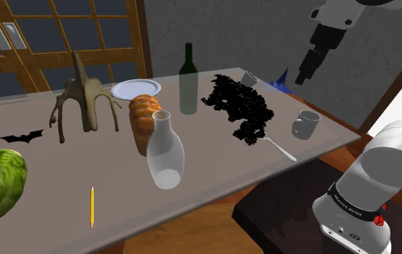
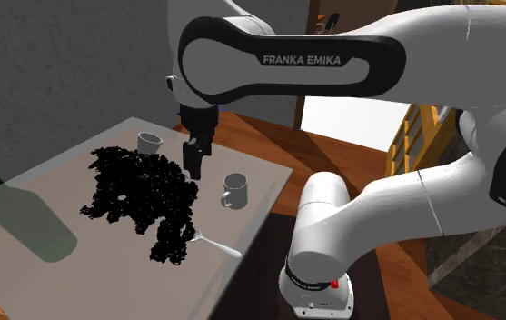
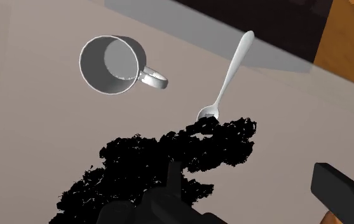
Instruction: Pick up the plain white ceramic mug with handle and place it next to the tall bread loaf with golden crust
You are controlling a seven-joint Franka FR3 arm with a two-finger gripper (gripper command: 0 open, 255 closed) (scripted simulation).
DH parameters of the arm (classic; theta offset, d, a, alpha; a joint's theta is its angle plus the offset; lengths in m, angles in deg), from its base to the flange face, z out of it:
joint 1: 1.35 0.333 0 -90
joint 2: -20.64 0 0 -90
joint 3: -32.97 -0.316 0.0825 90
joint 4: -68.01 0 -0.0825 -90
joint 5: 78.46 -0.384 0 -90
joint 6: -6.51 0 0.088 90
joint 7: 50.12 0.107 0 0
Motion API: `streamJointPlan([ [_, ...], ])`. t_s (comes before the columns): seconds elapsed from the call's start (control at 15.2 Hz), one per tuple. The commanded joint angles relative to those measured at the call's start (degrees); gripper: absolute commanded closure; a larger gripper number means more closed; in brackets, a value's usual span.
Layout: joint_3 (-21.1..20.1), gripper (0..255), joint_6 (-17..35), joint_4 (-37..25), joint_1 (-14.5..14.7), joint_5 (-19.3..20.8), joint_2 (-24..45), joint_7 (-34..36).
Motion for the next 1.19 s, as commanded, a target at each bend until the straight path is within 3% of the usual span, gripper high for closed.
streamJointPlan([
  [0.0,1.7,0,2.9,3.5,-1.2,1.5,-1.1,-1.3],
  [0.53,10.8,0,14.4,13.3,-7.7,8.7,-1.2,-8.0],
  [1.12,22.2,0,29.6,18.5,-13.9,16.0,6.7,-15.6],
])
